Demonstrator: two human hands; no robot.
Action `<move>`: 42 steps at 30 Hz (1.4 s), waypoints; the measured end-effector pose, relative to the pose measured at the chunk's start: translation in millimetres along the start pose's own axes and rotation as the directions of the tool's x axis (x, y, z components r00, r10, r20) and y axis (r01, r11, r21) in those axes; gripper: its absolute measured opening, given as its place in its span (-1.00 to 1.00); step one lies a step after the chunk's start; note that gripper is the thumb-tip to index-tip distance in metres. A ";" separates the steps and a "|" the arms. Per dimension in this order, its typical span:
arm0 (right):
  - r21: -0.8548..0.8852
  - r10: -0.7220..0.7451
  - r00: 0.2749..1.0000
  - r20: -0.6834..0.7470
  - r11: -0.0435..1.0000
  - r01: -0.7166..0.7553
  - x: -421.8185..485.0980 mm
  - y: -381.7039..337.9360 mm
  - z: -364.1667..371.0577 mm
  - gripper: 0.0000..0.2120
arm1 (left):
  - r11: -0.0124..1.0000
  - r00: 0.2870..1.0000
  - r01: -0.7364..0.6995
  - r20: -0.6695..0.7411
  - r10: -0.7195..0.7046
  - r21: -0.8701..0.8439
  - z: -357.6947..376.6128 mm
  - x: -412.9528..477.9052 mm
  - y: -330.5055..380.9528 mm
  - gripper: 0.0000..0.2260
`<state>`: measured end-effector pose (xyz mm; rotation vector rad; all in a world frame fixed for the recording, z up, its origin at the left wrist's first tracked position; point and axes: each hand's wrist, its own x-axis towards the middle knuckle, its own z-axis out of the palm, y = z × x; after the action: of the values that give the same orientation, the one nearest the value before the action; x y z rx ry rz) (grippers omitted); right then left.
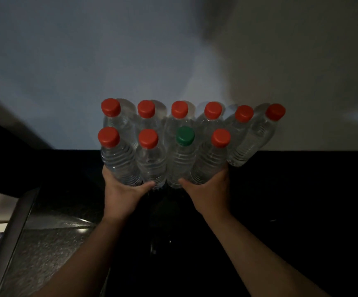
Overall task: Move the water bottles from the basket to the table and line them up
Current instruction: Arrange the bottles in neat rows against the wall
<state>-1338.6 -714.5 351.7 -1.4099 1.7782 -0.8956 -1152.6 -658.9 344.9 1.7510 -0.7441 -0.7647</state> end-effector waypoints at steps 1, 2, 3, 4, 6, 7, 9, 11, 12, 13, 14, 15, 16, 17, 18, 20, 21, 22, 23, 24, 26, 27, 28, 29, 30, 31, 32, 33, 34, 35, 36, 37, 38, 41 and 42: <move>-0.011 -0.007 1.000 -0.009 1.000 0.007 -0.3 0.3 1.2 0.12 | 1.000 1.000 -0.001 0.000 0.001 -0.001 -0.6 1.3 -1.5 -0.05; -0.016 -0.008 1.000 -0.017 1.000 0.008 -0.4 0.1 2.7 0.13 | 1.000 1.000 -0.003 0.000 0.003 -0.002 -1.0 2.7 -2.7 -0.04; -0.015 -0.005 1.000 -0.027 1.000 0.004 -0.6 -0.1 4.3 0.12 | 1.000 1.000 -0.001 -0.004 0.001 -0.007 -1.0 4.1 -4.5 -0.04; -0.006 -0.001 0.999 -0.041 1.000 0.001 -0.9 0.3 6.0 0.12 | 1.000 1.000 -0.004 -0.009 0.004 -0.015 -1.3 6.2 -7.1 -0.03; 0.016 0.005 0.998 -0.062 1.000 -0.004 -2.0 -1.5 8.1 0.12 | 1.000 1.000 -0.014 -0.017 0.014 -0.025 -2.0 9.4 -9.9 -0.03; 0.028 0.002 0.998 -0.066 1.000 0.000 -2.5 -2.3 8.8 0.13 | 1.000 1.000 -0.016 -0.018 0.016 -0.024 -2.7 10.8 -11.4 -0.04; 0.039 -0.014 0.997 -0.072 0.999 0.016 -3.6 -3.4 9.4 0.14 | 0.999 1.000 -0.028 -0.011 0.028 -0.020 -3.6 12.6 -11.8 -0.06; 0.025 -0.027 0.996 -0.080 0.999 0.029 -3.6 -4.0 8.9 0.16 | 0.998 0.999 -0.054 -0.010 0.054 -0.012 -3.6 13.0 -10.7 -0.09; 0.015 -0.030 0.996 -0.086 0.999 0.031 -2.8 -3.4 9.0 0.16 | 0.998 0.998 -0.065 -0.007 0.065 -0.005 -3.0 13.1 -10.4 -0.10; 0.004 -0.032 0.996 -0.089 0.999 0.032 -2.4 -3.2 9.0 0.17 | 0.998 0.998 -0.067 -0.006 0.067 0.002 -2.3 12.7 -10.4 -0.11; -0.006 -0.032 0.996 -0.087 0.999 0.032 -1.7 -2.1 9.6 0.18 | 0.998 0.998 -0.063 -0.010 0.064 0.011 -2.3 12.7 -11.0 -0.11; -0.014 -0.026 0.997 -0.077 1.000 0.025 -0.6 -1.5 9.5 0.19 | 0.998 0.998 -0.057 -0.014 0.057 0.022 -2.4 13.2 -12.2 -0.10; -0.020 -0.015 0.998 -0.064 1.000 0.013 0.8 -0.6 9.3 0.20 | 0.998 0.999 -0.050 -0.011 0.050 0.030 -2.9 13.3 -12.6 -0.09; -0.029 0.004 0.999 -0.046 1.000 -0.005 1.4 -1.3 8.0 0.21 | 0.999 0.999 -0.043 -0.002 0.043 0.033 -4.1 13.5 -12.7 -0.08; -0.035 0.016 1.000 -0.027 0.999 -0.017 1.6 -1.6 6.2 0.21 | 0.999 0.999 -0.039 0.009 0.039 0.036 -5.4 13.3 -11.9 -0.07; -0.035 0.034 0.999 0.021 0.999 -0.034 1.2 -3.8 -0.3 0.18 | 0.999 0.999 -0.031 0.029 0.030 0.043 -9.8 10.0 -6.3 -0.07; -0.039 0.038 0.998 0.054 0.999 -0.036 0.5 -4.9 -4.7 0.14 | 0.998 0.999 -0.032 0.045 0.030 0.044 -12.4 7.9 -3.5 -0.07; -0.043 0.020 0.996 0.085 0.999 -0.016 -0.1 -5.7 -9.6 0.08 | 0.998 0.997 -0.032 0.066 0.028 0.048 -15.7 4.6 1.0 -0.07; -0.061 0.010 0.993 0.116 0.998 -0.003 -1.2 -7.0 -16.9 0.00 | 0.999 0.996 -0.031 0.086 0.028 0.041 -19.0 0.6 5.6 -0.06; -0.083 0.002 0.989 0.150 0.997 0.011 -1.4 -5.9 -24.8 -0.08 | 0.999 0.995 -0.021 0.097 0.019 0.027 -23.4 -4.2 9.4 -0.05; -0.161 0.015 0.968 0.251 0.987 0.026 -6.2 -7.2 -46.9 -0.33 | 0.998 0.996 0.062 0.069 -0.064 0.024 -33.5 -17.0 17.7 0.01; -0.222 0.046 0.949 0.311 0.975 0.025 -11.3 -7.7 -59.8 -0.46 | 0.992 0.992 0.119 0.028 -0.120 0.035 -38.9 -26.5 21.7 0.00; -0.283 0.091 0.925 0.369 0.959 0.019 -17.0 -6.5 -72.7 -0.58 | 0.988 0.988 0.152 -0.018 -0.151 0.035 -44.1 -37.8 25.7 -0.03; -0.344 0.149 0.896 0.419 0.939 0.005 -26.1 -7.9 -87.4 -0.64 | 0.987 0.986 0.162 -0.054 -0.161 0.016 -49.4 -52.9 31.1 -0.08; -0.389 0.188 0.870 0.456 0.921 0.005 -34.9 -8.7 -100.9 -0.64 | 0.987 0.984 0.159 -0.073 -0.159 -0.012 -53.7 -71.3 39.2 -0.17; -0.418 0.206 0.854 0.478 0.909 0.015 -45.0 -11.3 -114.6 -0.63 | 0.989 0.987 0.140 -0.070 -0.143 -0.045 -57.3 -91.8 47.1 -0.27; -0.421 0.195 0.848 0.493 0.906 0.037 -55.5 -14.0 -128.3 -0.62 | 0.991 0.992 0.114 -0.043 -0.117 -0.071 -60.1 -114.4 56.1 -0.37; -0.416 0.171 0.850 0.498 0.907 0.061 -67.7 -19.8 -142.4 -0.65 | 0.991 0.996 0.088 -0.010 -0.090 -0.100 -62.1 -137.9 64.8 -0.46; -0.400 0.124 0.858 0.499 0.911 0.101 -81.6 -24.9 -157.3 -0.67 | 0.989 0.997 0.071 0.026 -0.068 -0.126 -63.9 -162.8 72.6 -0.52; -0.391 0.073 0.866 0.495 0.908 0.147 -97.1 -31.6 -173.1 -0.68 | 0.987 0.997 0.057 0.067 -0.047 -0.148 -65.1 -187.3 81.0 -0.57; -0.376 0.017 0.865 0.502 0.905 0.201 -113.5 -36.3 -188.6 -0.68 | 0.987 0.993 0.047 0.112 -0.029 -0.156 -65.9 -211.8 89.0 -0.62; -0.373 -0.028 0.855 0.519 0.892 0.255 -132.2 -39.5 -205.6 -0.66 | 0.989 0.988 0.033 0.157 -0.010 -0.141 -66.7 -236.1 95.0 -0.67; -0.389 -0.066 0.844 0.533 0.866 0.313 -149.5 -41.2 -221.6 -0.64 | 0.994 0.979 0.006 0.204 0.017 -0.113 -67.3 -258.7 100.7 -0.70; -0.490 -0.104 0.820 0.563 0.756 0.433 -192.5 -39.7 -270.2 -0.62 | 0.992 0.919 -0.118 0.382 0.095 0.039 -68.9 -314.7 109.9 -0.86; -0.506 -0.085 0.818 0.569 0.748 0.430 -203.8 -36.2 -286.4 -0.62 | 0.982 0.896 -0.170 0.427 0.122 0.077 -68.9 -330.3 111.2 -0.88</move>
<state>-1526.6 -492.8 552.6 -2.1296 1.5041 0.0213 -1311.6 -391.4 516.3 1.6205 -1.2180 -1.0296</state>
